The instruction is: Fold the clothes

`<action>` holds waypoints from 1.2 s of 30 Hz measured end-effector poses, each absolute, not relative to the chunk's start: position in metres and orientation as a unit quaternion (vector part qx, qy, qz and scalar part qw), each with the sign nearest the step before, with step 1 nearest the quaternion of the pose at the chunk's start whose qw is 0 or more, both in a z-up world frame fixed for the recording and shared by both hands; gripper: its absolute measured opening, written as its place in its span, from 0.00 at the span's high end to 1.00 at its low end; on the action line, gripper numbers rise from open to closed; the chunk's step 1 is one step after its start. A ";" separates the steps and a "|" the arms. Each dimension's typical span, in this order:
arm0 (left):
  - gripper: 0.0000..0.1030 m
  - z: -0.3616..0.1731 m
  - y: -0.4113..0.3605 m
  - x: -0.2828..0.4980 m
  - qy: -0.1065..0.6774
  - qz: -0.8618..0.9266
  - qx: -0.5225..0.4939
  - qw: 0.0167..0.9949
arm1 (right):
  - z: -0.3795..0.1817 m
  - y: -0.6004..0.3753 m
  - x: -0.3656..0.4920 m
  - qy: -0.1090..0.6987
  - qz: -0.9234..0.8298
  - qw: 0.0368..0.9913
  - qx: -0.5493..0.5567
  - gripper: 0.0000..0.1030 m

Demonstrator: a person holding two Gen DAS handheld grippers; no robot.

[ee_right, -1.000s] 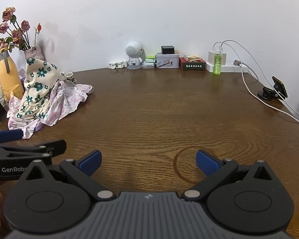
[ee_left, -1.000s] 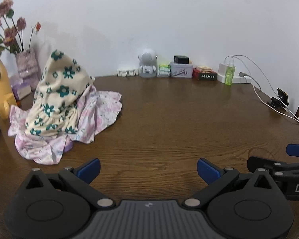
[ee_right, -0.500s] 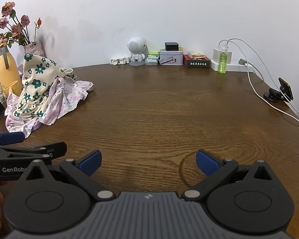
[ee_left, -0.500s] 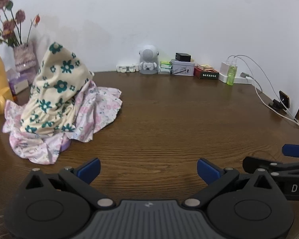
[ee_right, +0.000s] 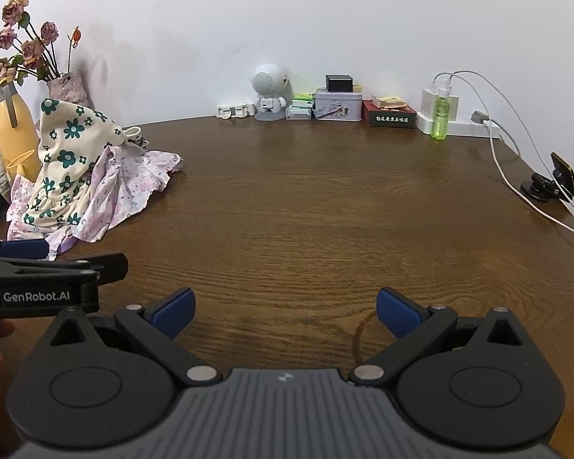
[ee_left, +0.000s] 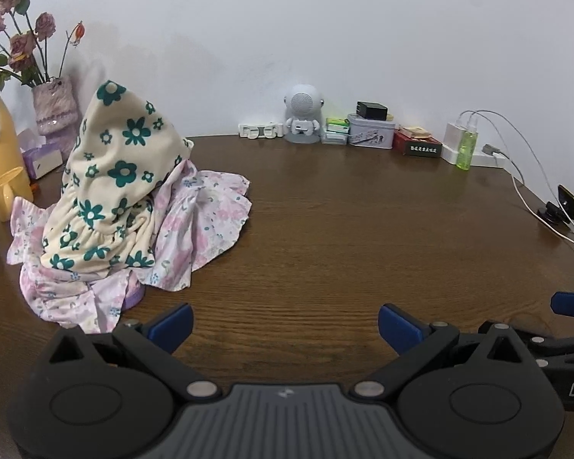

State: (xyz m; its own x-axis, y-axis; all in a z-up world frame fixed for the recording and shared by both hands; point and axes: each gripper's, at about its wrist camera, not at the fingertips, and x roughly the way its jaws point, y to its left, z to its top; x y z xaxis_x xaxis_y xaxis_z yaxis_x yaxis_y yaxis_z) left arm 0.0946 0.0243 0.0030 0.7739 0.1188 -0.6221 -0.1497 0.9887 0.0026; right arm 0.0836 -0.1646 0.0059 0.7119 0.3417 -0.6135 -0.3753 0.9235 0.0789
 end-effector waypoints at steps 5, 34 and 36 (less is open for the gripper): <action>0.00 0.000 0.025 0.104 0.329 0.073 -0.029 0.941 | 0.006 -0.160 0.096 0.327 0.201 0.923 -0.027 0.00; 0.00 0.016 0.106 0.182 0.319 0.168 -0.060 0.931 | 0.022 -0.109 0.184 0.314 0.256 0.911 -0.069 0.00; 0.00 0.020 0.121 0.184 0.311 0.184 -0.062 0.930 | 0.025 -0.099 0.192 0.311 0.270 0.908 -0.077 0.00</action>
